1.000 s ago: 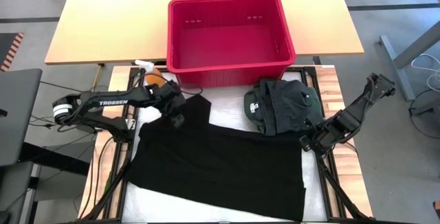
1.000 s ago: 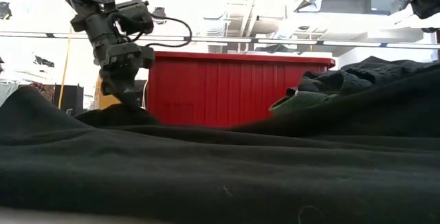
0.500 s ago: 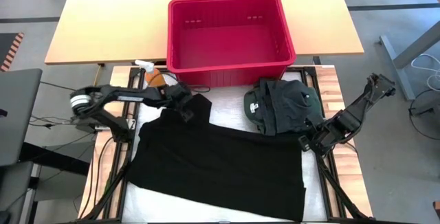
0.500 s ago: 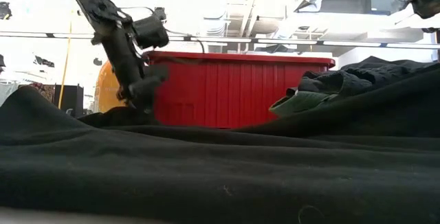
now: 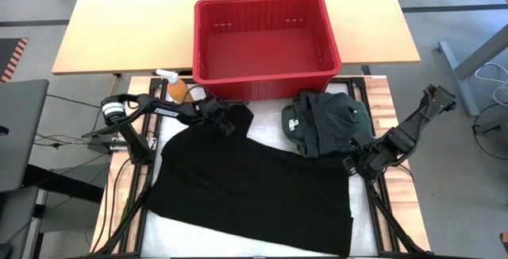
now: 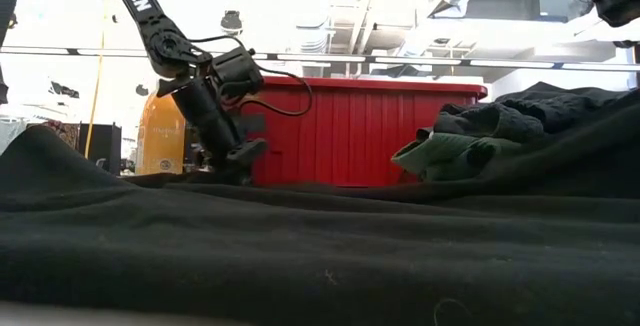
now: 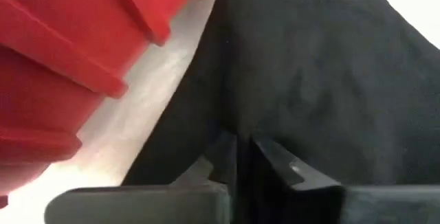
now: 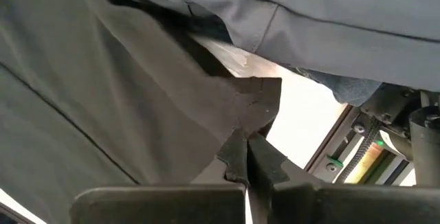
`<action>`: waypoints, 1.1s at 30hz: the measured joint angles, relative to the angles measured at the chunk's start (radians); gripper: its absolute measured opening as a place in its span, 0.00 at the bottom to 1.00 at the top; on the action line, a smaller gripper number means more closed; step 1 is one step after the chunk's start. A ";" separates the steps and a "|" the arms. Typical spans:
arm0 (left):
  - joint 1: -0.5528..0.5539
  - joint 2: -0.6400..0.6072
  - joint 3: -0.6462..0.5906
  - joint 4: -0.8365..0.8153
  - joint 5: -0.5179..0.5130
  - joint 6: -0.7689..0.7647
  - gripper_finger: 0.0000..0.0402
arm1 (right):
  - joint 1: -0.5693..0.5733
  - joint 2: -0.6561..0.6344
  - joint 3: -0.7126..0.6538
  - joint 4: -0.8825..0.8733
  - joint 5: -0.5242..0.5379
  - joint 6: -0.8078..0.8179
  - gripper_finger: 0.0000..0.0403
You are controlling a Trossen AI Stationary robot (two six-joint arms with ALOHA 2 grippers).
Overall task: Fold Laundry from Bin
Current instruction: Fold the black shirt
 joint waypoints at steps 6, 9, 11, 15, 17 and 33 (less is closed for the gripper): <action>0.000 -0.144 -0.017 -0.115 -0.020 0.011 0.01 | 0.000 0.000 0.000 -0.011 0.000 0.001 0.04; 0.000 -0.274 -0.019 -0.188 -0.037 0.030 0.00 | 0.006 0.000 0.018 -0.037 -0.019 0.018 0.04; 0.000 -0.365 -0.015 -0.228 -0.056 0.042 0.00 | 0.018 0.000 0.046 -0.056 -0.018 0.020 0.04; -0.002 -0.529 -0.016 -0.287 -0.078 0.048 0.00 | 0.036 0.013 0.140 -0.155 0.014 0.018 0.04; -0.002 -0.610 -0.015 -0.291 -0.080 0.033 0.00 | 0.041 0.020 0.186 -0.171 0.036 0.006 0.04; 0.001 -0.884 -0.014 -0.632 0.365 -0.034 0.00 | 0.092 0.030 0.247 0.007 -0.132 -0.191 0.04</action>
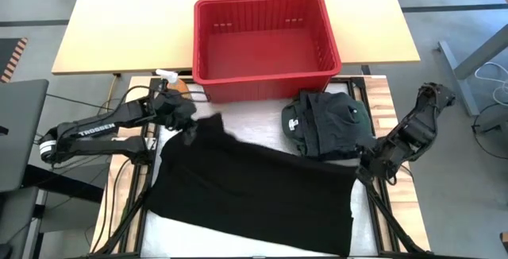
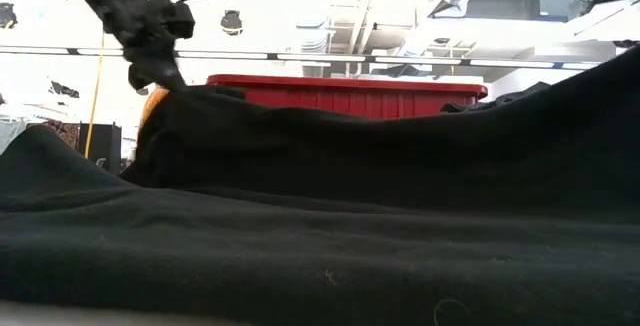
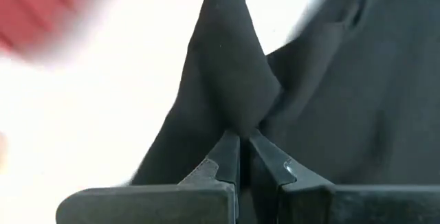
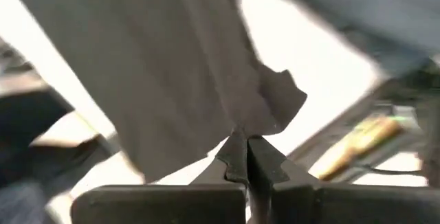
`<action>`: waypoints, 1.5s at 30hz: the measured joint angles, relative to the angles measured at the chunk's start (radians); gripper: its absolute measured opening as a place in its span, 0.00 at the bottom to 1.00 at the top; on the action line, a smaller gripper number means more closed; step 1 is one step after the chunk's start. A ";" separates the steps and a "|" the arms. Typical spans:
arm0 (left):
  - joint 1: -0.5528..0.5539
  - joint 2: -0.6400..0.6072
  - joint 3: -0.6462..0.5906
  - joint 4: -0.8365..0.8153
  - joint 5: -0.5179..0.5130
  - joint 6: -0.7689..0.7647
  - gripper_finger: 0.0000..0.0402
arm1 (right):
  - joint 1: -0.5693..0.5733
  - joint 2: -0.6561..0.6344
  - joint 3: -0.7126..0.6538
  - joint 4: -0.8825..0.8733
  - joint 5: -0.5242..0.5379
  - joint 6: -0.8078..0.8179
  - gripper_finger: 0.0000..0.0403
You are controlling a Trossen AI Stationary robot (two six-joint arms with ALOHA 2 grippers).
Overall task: Fold Laundry from Bin
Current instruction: Fold the black shirt
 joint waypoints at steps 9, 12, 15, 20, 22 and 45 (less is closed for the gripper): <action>-0.094 -0.096 0.000 -0.200 0.349 -0.126 0.00 | 0.071 0.076 0.000 0.142 -0.101 -0.012 0.04; -0.147 -0.125 0.001 -0.187 0.425 -0.215 0.00 | 0.090 0.113 0.000 0.167 -0.127 -0.012 0.04; -0.214 -0.142 0.002 -0.188 0.470 -0.312 0.00 | 0.101 0.147 0.000 0.207 -0.137 -0.006 0.04; -0.359 -0.146 0.001 -0.194 0.437 -0.471 0.00 | 0.114 0.206 0.000 0.281 -0.158 -0.003 0.04; -0.418 -0.146 0.002 -0.194 0.425 -0.517 0.00 | 0.115 0.235 0.000 0.321 -0.179 -0.003 0.04; -0.827 0.086 0.002 -0.118 0.171 -0.804 0.00 | 0.091 0.584 -0.001 0.597 -0.527 0.017 0.23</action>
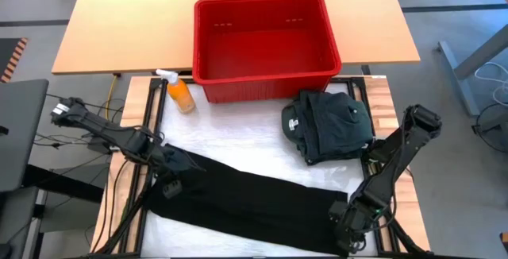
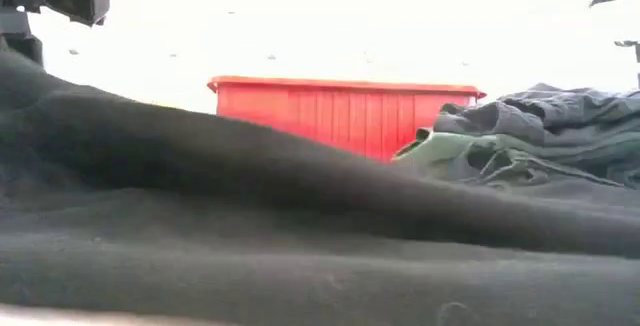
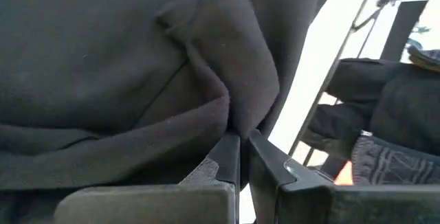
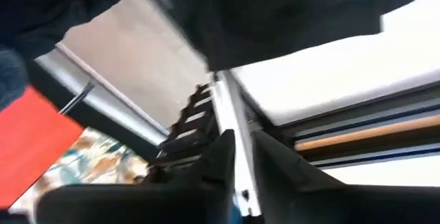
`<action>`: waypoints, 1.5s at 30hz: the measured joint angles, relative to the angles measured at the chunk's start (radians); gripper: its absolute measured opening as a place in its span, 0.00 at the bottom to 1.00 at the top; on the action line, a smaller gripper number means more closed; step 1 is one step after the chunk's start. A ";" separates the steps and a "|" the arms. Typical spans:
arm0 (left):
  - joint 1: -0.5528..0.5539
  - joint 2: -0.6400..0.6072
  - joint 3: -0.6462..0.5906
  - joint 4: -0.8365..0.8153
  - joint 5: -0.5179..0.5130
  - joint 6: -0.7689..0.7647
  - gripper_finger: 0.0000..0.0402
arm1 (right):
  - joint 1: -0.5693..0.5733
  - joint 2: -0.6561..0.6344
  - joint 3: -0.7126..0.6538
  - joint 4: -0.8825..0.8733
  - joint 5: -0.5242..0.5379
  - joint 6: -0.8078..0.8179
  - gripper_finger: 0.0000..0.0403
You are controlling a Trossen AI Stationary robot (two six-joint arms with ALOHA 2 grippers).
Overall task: Fold Laundry from Bin
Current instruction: Fold the black shirt
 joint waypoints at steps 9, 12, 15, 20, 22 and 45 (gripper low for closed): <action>-0.021 0.012 0.000 -0.016 -0.105 -0.008 0.00 | -0.122 -0.045 -0.062 0.049 0.326 -0.125 0.49; -0.029 0.012 0.000 -0.018 -0.159 -0.026 0.00 | -0.188 -0.017 -0.130 0.157 0.414 -0.167 0.49; -0.052 0.012 0.000 -0.018 -0.200 -0.048 0.01 | -0.219 0.027 -0.178 0.201 0.448 -0.190 0.48; -0.109 0.012 0.000 -0.015 -0.189 -0.070 0.11 | -0.209 0.113 -0.211 0.150 0.453 -0.165 0.46; -0.135 0.012 0.000 -0.011 -0.179 -0.073 0.17 | -0.192 0.144 -0.218 0.118 0.454 -0.121 0.46; 0.174 -0.126 -0.247 0.153 -0.565 -0.219 0.37 | -0.016 -0.027 -0.244 -0.175 0.492 0.301 0.43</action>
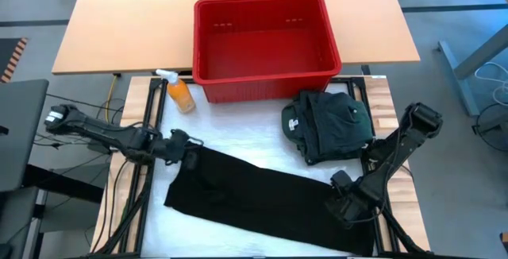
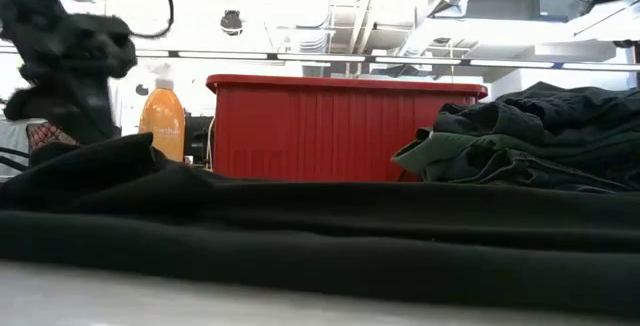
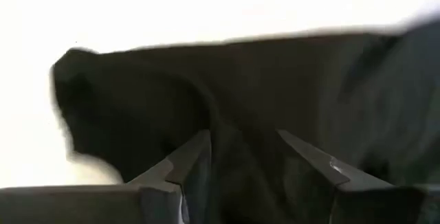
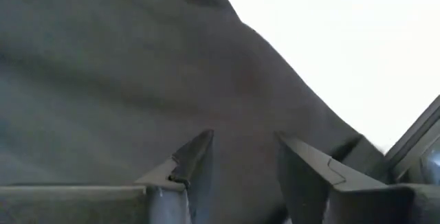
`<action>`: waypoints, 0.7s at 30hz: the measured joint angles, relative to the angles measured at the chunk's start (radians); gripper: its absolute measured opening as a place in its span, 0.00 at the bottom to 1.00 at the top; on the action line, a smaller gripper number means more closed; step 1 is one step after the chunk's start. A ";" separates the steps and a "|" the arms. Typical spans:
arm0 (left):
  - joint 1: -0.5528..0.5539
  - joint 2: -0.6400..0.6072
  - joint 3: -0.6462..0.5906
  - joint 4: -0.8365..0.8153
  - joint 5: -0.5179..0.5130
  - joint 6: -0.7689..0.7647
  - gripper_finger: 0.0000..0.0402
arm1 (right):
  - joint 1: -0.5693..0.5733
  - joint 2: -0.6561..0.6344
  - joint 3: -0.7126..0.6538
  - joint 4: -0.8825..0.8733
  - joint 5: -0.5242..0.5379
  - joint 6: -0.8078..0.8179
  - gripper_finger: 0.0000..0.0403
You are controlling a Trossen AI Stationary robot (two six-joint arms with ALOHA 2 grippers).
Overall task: Fold Laundry from Bin
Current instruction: Fold the black shirt
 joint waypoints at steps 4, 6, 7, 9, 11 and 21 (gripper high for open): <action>0.087 -0.002 -0.049 0.055 -0.026 -0.037 0.37 | -0.020 0.001 0.001 0.017 0.001 -0.014 0.43; 0.105 0.000 -0.049 0.052 -0.029 -0.036 0.37 | -0.025 0.005 0.001 0.025 0.001 -0.015 0.43; 0.109 -0.001 -0.049 0.051 -0.029 -0.026 0.37 | -0.025 0.005 0.001 0.031 0.001 -0.015 0.43; 0.115 0.004 -0.049 0.050 -0.030 -0.022 0.37 | -0.025 0.004 0.001 0.037 0.001 -0.015 0.43; 0.118 0.008 -0.049 0.039 -0.030 -0.018 0.37 | -0.024 0.004 0.001 0.036 0.001 -0.016 0.43; 0.118 0.183 -0.049 0.165 -0.010 0.002 0.36 | -0.025 0.004 0.001 0.034 0.041 -0.006 0.43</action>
